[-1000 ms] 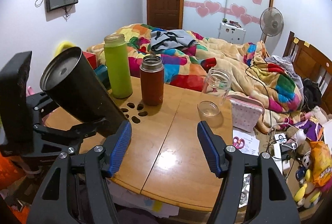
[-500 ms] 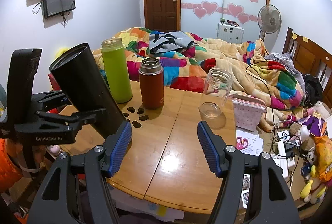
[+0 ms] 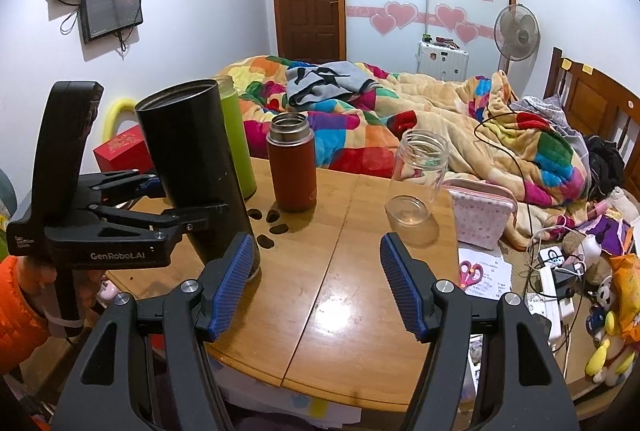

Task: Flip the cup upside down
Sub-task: 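Lower the black thermos upright onto the table with the left tool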

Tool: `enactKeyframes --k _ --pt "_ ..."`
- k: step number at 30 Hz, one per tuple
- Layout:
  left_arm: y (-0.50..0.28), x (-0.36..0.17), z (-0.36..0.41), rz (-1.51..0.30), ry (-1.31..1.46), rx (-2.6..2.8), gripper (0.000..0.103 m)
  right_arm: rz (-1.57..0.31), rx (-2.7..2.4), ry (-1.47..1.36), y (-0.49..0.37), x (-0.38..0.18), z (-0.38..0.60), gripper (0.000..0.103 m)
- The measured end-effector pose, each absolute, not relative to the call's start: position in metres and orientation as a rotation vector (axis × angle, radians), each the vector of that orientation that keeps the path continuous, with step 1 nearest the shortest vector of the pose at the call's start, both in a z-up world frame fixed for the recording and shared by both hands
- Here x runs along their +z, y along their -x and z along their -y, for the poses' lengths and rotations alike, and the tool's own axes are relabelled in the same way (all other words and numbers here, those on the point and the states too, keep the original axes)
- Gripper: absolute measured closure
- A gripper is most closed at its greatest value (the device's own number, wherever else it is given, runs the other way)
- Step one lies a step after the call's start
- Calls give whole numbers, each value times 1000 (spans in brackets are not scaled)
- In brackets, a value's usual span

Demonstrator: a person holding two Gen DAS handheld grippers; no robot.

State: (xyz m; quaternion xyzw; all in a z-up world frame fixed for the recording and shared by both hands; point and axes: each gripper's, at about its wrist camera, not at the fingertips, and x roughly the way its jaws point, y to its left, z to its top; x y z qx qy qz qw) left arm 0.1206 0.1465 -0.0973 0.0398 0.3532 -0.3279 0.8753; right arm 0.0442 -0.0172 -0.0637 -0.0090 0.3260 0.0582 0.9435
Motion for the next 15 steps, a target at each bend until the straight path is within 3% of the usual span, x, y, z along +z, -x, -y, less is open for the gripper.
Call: enactKeyframes --k 5,11,15 --pt "-121 -97 -151 -747 -47 -695 37 -658 121 14 -44 -61 15 41" --pt "-108 -93 -159 -731 -50 -675 27 -644 125 12 -42 -55 12 41" --pt "-97 -84 -171 -706 -34 -650 26 -629 126 6 -38 -49 8 41"
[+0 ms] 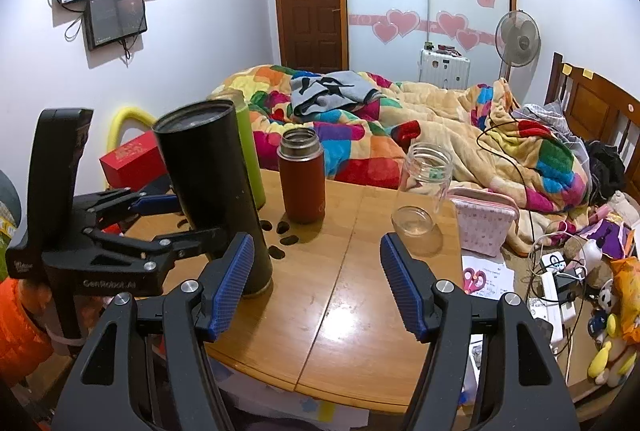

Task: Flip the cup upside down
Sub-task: 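Lower the black thermos upright onto the table with the left tool, then open the left tool and pull it back from the thermos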

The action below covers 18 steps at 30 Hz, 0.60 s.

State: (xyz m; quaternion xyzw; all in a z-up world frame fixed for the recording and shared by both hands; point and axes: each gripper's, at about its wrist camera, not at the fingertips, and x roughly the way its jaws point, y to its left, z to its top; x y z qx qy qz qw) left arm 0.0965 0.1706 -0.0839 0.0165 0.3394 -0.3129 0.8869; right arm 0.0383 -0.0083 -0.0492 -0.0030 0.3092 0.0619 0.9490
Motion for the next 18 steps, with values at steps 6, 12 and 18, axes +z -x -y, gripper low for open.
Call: enactKeyframes --k 6,12,18 --pt "-72 -54 -195 -595 0 -568 13 -573 120 -8 -27 -34 0 28" --pt "-45 -22 -210 -474 4 -509 4 -501 110 -27 -10 -12 -8 19" --pt "-27 -2 -224 -409 24 -486 0 -448 90 -30 4 5 -16 10"
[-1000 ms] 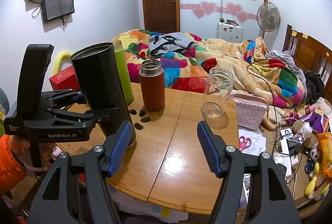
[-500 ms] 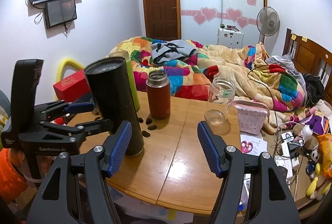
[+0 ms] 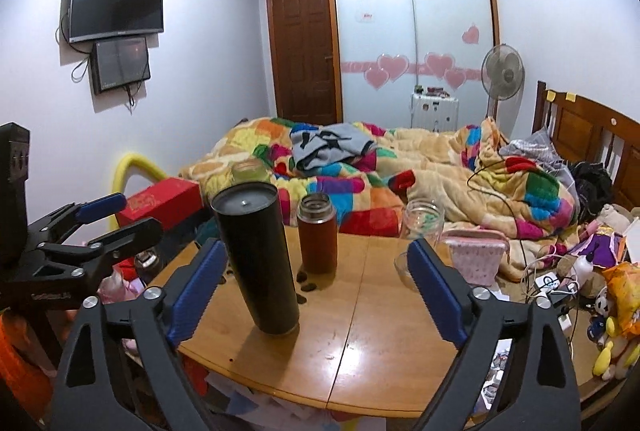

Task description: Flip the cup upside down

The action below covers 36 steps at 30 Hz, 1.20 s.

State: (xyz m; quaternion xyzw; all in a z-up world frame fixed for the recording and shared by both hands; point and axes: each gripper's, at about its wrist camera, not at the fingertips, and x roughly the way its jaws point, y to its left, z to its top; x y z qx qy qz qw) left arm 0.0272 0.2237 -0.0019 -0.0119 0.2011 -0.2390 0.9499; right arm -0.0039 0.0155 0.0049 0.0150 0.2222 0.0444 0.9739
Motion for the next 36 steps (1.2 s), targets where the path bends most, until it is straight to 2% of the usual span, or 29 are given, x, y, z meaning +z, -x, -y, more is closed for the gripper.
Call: enactKeyframes --k 4,6,36 --pt "-17 4 -228 -378 14 -460 0 -422 95 -22 14 14 -23 9" --pt "-13 6 -229 -367 10 -452 0 -412 98 -19 18 17 -27 0" --pt "0 9 -239 -334 28 -435 0 -374 106 -27 30 22 -31 0"
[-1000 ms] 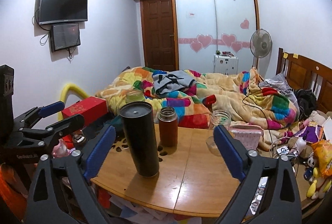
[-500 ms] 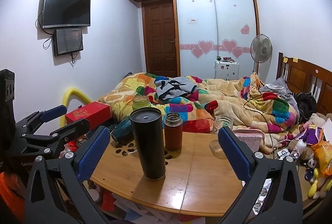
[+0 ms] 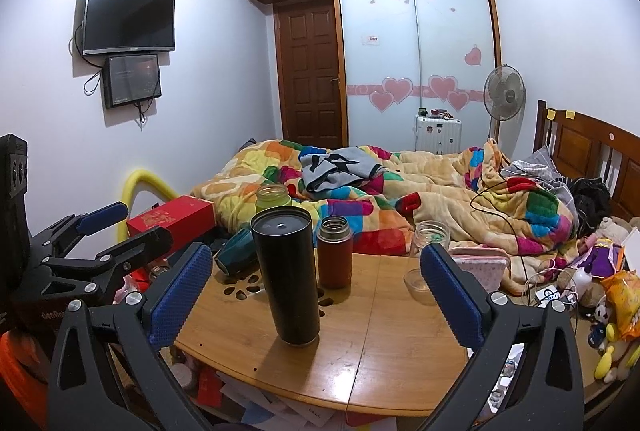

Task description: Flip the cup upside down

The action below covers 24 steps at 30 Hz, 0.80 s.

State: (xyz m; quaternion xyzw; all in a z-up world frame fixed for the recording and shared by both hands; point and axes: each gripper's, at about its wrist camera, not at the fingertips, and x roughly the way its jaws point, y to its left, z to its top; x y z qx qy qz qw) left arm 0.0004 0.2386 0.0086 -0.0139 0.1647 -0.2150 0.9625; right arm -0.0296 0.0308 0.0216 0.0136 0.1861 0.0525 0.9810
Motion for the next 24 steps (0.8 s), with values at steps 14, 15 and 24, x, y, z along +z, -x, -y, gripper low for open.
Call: enactKeyframes --k 14,15,24 --pt "0 10 -238 -334 31 -436 0 -376 105 -27 29 22 -31 0" --pt "0 10 -237 -335 31 -436 0 -375 105 -27 30 22 -31 0" --pt "0 13 -239 -318 49 -423 0 -376 104 -29 30 20 -32 0"
